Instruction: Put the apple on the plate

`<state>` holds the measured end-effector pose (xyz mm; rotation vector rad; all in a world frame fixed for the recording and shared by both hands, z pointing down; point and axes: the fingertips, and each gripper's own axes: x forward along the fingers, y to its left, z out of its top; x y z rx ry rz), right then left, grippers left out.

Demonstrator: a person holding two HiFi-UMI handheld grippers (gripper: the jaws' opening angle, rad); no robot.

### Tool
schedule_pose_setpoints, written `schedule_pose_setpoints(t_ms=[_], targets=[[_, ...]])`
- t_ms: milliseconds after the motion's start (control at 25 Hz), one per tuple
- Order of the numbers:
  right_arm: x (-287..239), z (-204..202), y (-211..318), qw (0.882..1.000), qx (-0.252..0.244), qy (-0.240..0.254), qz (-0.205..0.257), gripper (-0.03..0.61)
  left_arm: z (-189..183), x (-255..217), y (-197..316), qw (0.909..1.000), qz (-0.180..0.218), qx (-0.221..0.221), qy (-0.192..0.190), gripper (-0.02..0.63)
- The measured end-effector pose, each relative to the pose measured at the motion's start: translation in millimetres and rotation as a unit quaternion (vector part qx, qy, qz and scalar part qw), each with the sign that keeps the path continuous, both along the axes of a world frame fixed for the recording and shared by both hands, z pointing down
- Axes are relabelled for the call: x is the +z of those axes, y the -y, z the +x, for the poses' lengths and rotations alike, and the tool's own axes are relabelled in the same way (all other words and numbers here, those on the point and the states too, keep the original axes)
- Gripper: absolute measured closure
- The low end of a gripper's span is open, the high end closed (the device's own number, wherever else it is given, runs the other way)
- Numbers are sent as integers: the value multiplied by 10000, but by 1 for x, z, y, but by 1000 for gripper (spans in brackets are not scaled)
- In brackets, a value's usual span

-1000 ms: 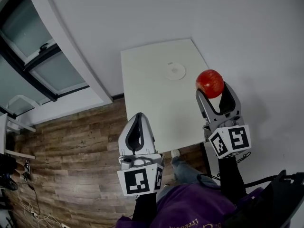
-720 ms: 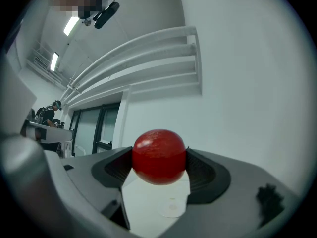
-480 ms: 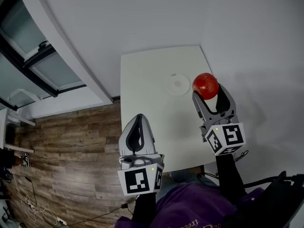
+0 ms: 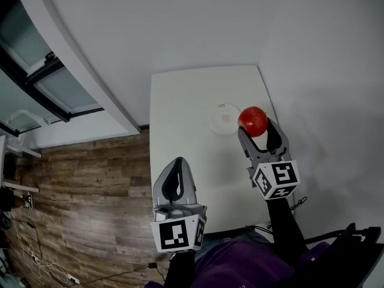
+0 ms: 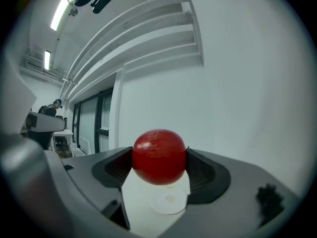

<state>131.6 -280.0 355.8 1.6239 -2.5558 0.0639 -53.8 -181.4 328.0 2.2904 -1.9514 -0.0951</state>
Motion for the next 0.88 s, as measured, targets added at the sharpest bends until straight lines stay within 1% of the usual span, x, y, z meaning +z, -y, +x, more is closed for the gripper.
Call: schedule_pose_setpoints(t_ms=[360,560,720,880], targets=[[37,-11,29,9993,97,-123,-337,229,-7,26,28,9992,-312,252,46,607],[59,-16,41,9983,113,-226,-527,229,-6,40,35,9980,-488,389,45,607],[79,-19,48,9971,98,-325,-686,227,-7,50,39,9967,-687,438,40,607],[97,-25,55,9957,81,-395,-839,229,-16,61,43,9957,-845,378,106,607]])
